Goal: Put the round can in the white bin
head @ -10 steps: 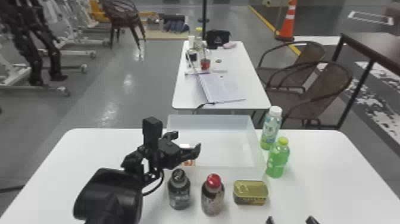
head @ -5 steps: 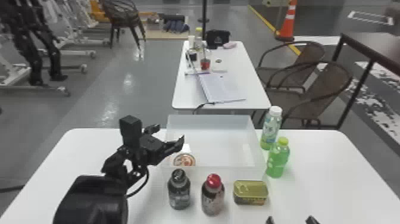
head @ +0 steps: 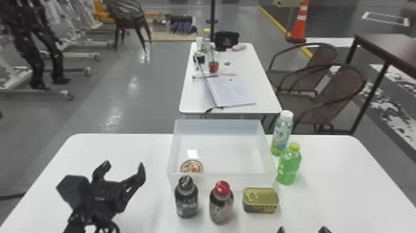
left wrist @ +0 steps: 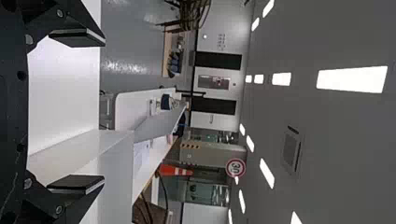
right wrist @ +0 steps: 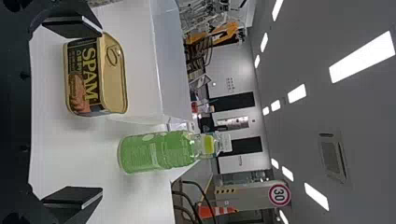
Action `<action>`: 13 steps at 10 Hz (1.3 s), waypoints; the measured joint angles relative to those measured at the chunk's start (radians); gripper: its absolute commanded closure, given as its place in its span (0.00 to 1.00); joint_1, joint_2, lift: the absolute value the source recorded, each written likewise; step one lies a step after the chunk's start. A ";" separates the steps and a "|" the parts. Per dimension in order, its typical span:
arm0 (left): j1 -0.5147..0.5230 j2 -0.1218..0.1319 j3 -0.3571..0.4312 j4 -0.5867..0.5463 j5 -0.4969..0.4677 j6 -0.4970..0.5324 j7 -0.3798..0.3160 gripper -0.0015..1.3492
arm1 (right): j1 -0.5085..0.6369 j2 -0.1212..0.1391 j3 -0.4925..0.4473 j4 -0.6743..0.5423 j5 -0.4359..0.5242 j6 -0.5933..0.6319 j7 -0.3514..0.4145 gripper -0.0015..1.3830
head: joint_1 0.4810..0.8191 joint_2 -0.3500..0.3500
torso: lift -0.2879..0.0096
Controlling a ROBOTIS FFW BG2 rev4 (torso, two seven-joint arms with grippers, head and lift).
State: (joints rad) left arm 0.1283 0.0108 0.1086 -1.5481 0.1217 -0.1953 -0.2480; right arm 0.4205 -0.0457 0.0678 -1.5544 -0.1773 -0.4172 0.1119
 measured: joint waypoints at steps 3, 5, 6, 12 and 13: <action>0.159 -0.010 0.014 -0.067 0.013 -0.068 0.049 0.19 | 0.020 0.000 -0.001 -0.011 -0.005 0.000 -0.001 0.07 | 0.20 0.50 | 0.63; 0.226 -0.011 0.030 -0.080 0.005 -0.099 0.056 0.19 | 0.038 0.000 -0.002 -0.018 -0.006 0.000 -0.006 0.07 | 0.20 0.50 | 0.63; 0.252 -0.011 0.041 -0.081 0.000 -0.117 0.058 0.19 | 0.048 0.000 -0.002 -0.022 -0.005 0.000 -0.010 0.07 | 0.20 0.50 | 0.63; 0.286 -0.011 0.045 -0.081 -0.008 -0.141 0.077 0.19 | 0.067 0.000 -0.002 -0.033 -0.005 0.001 -0.012 0.07 | 0.20 0.50 | 0.63; 0.287 -0.011 0.044 -0.081 -0.005 -0.138 0.077 0.19 | 0.069 0.000 -0.002 -0.036 -0.003 0.001 -0.012 0.07 | 0.20 0.50 | 0.63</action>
